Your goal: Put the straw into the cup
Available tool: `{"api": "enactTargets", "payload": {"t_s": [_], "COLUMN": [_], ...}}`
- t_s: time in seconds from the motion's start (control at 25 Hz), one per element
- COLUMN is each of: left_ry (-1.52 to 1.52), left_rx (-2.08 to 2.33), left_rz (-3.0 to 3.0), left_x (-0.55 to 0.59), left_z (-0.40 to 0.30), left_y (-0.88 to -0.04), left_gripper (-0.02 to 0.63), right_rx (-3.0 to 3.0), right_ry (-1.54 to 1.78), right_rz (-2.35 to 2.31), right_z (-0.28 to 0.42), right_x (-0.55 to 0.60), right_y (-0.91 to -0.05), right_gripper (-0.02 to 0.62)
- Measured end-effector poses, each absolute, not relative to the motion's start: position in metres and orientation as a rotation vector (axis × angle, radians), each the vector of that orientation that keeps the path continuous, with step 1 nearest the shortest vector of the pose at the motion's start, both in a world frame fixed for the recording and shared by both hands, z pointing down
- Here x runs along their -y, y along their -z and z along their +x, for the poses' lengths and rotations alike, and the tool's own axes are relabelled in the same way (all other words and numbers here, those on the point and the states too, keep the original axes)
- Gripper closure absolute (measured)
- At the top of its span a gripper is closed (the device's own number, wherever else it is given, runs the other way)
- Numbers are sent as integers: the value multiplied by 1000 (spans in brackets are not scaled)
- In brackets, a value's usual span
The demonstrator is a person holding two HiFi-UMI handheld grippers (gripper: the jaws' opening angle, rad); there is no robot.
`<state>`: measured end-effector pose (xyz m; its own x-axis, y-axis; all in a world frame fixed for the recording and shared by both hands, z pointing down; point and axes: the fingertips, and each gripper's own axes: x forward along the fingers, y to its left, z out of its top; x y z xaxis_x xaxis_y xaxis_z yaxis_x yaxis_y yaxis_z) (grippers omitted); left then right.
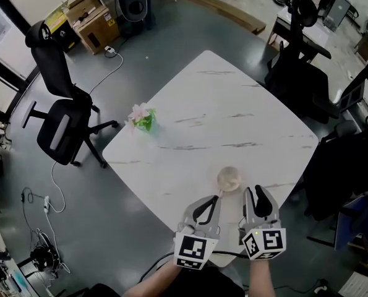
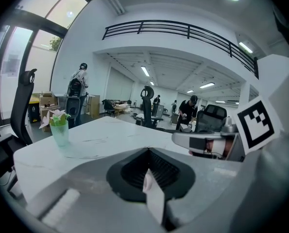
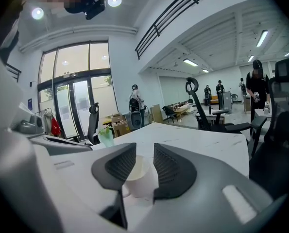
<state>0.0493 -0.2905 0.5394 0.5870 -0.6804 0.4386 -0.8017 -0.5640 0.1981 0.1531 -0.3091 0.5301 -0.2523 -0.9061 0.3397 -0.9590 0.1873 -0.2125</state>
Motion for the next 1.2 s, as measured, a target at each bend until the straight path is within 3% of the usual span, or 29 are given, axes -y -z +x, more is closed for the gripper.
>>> {"api": "enactTargets", "payload": {"t_s": [0.2, 0.44, 1.2], "left_ry": [-421, -350, -151], "left_rx": [1236, 1321, 1591], "left_rz": [2477, 2505, 2535], "left_x": [287, 278, 228], "left_z": [53, 53, 46], "left_y": [-516, -484, -410], "left_gripper": [604, 604, 604], "right_rx": [2350, 2438, 2726], "right_ry": [-583, -546, -449], "right_rz": [1878, 1905, 1717], "right_z": [166, 170, 140], "right_x": [292, 271, 220], "right_y": [-506, -473, -404], "right_gripper": [490, 592, 604]}}
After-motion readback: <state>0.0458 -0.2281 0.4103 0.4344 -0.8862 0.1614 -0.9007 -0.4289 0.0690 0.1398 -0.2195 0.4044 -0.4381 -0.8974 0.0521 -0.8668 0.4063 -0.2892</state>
